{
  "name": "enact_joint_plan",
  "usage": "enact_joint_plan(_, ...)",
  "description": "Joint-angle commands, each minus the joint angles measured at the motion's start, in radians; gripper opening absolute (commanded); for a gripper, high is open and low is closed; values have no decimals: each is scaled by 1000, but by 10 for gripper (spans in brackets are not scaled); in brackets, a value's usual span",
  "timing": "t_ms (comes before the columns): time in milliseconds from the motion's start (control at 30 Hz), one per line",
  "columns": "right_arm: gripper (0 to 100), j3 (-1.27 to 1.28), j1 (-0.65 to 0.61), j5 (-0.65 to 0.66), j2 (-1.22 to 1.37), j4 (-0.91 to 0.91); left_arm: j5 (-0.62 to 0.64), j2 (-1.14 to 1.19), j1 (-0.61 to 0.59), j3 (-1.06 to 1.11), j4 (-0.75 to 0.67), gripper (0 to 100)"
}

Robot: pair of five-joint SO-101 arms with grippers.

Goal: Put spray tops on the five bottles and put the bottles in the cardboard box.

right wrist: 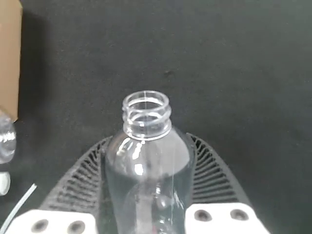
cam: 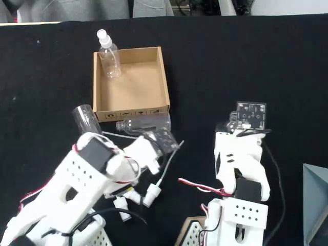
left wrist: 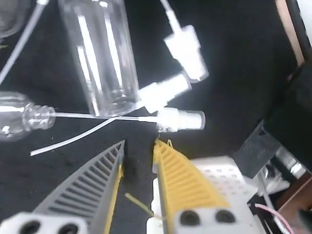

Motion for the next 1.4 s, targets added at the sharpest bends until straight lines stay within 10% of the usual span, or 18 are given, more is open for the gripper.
enact_joint_plan(0, 92, -7, 34, -12, -30, -32, -28, 44, 67, -13, 5, 92)
enact_joint_plan(533, 92, 1, 29, -9, -30, -32, -120, 86, 107, 22, 3, 191)
enact_joint_plan(1367, 92, 4, 28, 23, -30, -34, -135, 89, 108, 407, -470, 191)
